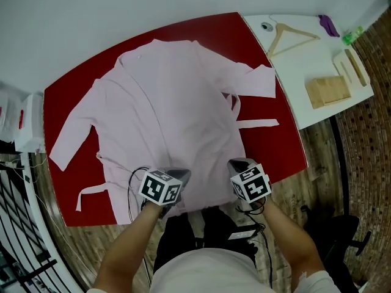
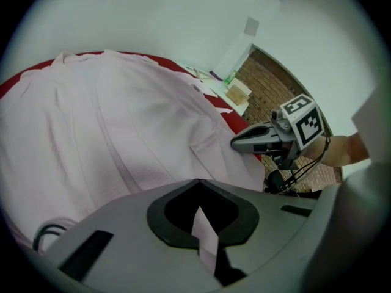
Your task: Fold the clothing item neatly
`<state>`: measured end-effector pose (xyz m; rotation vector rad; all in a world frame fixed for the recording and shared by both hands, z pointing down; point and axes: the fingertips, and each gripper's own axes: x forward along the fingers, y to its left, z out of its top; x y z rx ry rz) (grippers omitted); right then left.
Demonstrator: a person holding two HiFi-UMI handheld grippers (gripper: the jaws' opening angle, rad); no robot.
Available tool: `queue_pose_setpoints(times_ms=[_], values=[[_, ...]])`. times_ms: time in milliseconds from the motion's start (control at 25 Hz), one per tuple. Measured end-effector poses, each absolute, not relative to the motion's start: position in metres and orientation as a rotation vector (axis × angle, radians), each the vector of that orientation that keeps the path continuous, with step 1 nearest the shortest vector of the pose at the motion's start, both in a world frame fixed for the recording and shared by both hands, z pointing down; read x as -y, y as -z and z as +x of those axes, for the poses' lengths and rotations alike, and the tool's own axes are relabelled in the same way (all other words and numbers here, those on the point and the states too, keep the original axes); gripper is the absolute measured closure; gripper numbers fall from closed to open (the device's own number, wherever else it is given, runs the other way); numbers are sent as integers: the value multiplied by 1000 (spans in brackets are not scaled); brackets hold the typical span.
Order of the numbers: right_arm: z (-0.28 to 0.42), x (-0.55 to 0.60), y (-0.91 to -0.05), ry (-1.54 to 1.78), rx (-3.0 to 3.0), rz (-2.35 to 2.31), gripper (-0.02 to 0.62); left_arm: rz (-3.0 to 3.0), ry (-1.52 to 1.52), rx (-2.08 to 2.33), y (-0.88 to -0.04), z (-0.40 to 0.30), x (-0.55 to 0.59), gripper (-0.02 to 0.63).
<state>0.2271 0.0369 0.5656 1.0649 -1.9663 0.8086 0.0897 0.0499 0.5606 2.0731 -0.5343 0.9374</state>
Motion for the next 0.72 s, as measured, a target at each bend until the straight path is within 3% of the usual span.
queue_pose_setpoints(times_ms=[440, 720], values=[[250, -45, -572, -798, 1949, 1110, 583, 1988, -918, 571, -577, 76, -56, 601], [217, -26, -542, -824, 2038, 1119, 583, 2073, -757, 584, -528, 73, -39, 601]])
